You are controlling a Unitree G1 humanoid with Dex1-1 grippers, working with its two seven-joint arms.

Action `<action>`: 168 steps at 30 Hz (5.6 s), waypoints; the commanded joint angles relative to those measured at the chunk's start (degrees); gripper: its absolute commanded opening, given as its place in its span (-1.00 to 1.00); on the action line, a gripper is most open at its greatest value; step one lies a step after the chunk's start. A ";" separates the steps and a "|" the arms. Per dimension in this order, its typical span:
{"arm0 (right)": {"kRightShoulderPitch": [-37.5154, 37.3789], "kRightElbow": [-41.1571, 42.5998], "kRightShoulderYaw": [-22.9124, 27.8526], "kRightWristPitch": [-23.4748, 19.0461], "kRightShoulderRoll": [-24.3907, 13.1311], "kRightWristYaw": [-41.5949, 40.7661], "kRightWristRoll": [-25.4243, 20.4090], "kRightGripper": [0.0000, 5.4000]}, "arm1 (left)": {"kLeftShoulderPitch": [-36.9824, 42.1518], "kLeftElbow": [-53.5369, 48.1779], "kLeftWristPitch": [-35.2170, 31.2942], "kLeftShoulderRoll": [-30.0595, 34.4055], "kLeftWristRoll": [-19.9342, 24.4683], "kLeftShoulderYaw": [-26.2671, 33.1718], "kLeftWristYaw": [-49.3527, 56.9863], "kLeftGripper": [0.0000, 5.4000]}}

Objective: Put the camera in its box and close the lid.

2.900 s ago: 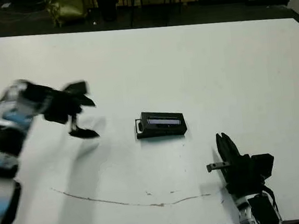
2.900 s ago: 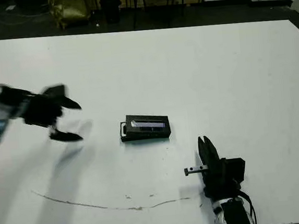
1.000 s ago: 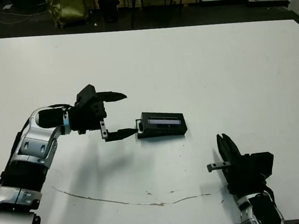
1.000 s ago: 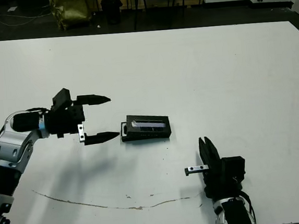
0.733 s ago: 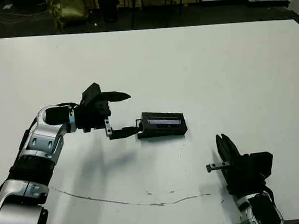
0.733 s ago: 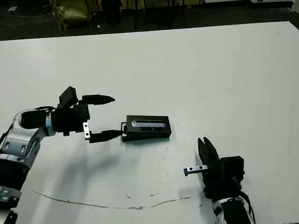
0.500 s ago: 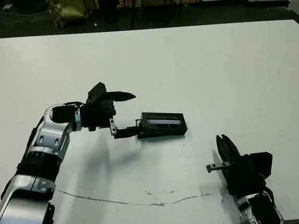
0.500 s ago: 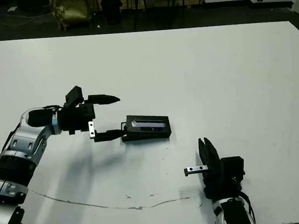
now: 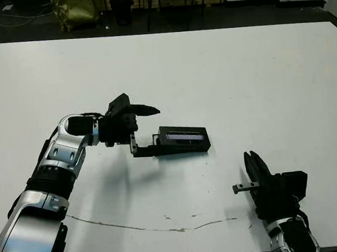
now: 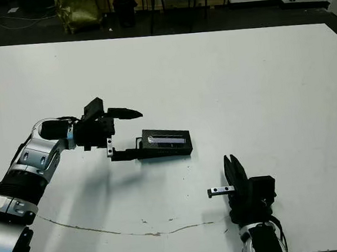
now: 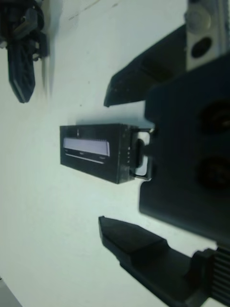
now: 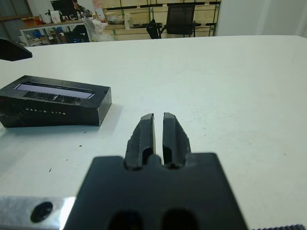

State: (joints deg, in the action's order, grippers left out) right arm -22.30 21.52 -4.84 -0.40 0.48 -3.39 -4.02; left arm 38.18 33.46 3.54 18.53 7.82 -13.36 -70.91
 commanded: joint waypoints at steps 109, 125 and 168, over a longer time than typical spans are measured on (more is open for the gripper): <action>-1.16 -1.80 0.66 2.53 -0.20 0.34 1.07 -1.00 | 3.89 12.32 1.95 -3.68 -5.31 -1.31 -0.74 -0.19; -1.21 -2.43 0.68 3.15 -0.36 0.55 0.82 -1.00 | 8.72 12.80 -0.50 0.39 -8.70 -3.71 -3.74 -0.23; -0.24 -4.74 2.03 5.50 -0.75 -1.52 -0.84 -1.00 | 2.19 12.84 0.22 2.79 -7.75 -2.44 -3.37 -0.23</action>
State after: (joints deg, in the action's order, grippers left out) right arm -22.67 18.31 -3.41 4.54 0.25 -4.26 -4.20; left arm 42.90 45.06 5.51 18.24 2.56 -14.94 -74.76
